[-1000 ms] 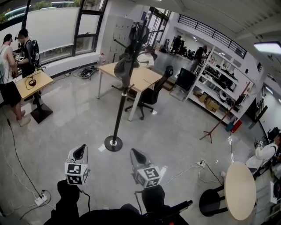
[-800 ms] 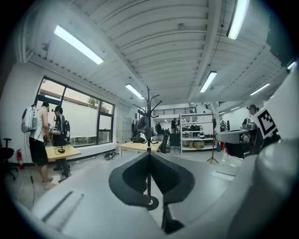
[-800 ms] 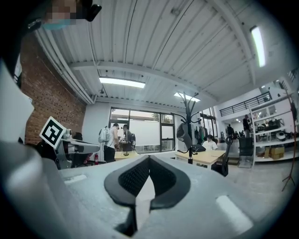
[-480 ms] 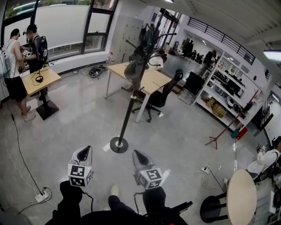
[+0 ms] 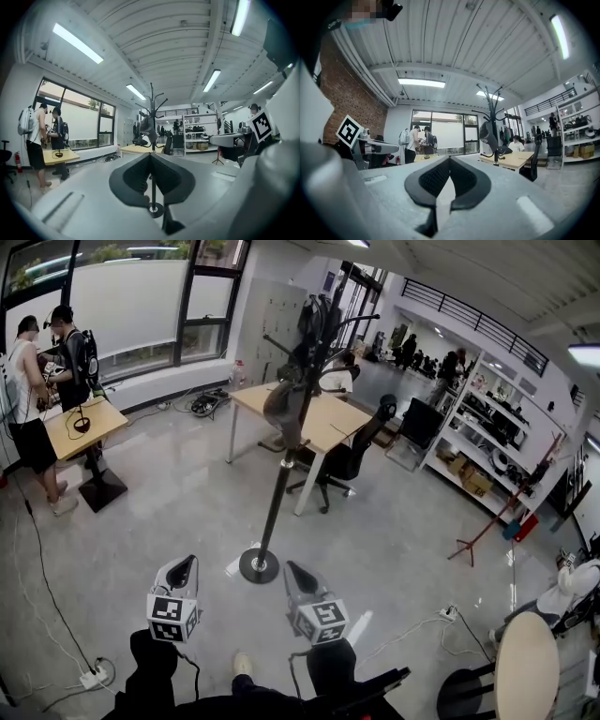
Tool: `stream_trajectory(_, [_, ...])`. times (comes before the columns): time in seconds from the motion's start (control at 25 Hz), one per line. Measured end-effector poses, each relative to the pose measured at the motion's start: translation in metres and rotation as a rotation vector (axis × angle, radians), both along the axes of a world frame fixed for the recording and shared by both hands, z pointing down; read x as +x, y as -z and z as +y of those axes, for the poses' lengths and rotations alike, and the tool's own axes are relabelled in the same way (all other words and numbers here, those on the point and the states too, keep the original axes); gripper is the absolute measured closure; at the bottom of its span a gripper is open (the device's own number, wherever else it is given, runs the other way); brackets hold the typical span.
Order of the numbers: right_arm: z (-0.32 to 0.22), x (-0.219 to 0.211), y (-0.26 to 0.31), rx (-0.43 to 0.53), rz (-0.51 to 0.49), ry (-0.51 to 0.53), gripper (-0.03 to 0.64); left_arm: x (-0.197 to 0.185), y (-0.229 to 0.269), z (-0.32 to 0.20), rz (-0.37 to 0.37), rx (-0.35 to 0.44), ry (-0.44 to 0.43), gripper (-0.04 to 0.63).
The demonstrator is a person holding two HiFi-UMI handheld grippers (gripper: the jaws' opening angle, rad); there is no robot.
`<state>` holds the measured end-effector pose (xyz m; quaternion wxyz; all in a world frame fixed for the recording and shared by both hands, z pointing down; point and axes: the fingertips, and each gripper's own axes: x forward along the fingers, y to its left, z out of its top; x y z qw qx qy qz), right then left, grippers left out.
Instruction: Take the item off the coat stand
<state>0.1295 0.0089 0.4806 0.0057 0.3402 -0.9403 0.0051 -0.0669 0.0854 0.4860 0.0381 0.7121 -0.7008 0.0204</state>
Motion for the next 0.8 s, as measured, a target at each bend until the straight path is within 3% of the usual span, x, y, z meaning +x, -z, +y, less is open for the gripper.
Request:
stream_trajectory(0.64, [-0.116,-0.029,-0.010,-0.019,-0.015,0.011,0.615,-0.025,0.006,-0.112,0.044,-0.005,0.012,0.592])
stream_trajectory(0.8, [-0.140,-0.029,-0.007,-0.022,-0.025,0.012,0.615,-0.030,0.002,-0.135,0.010,0.000,0.018,0.593])
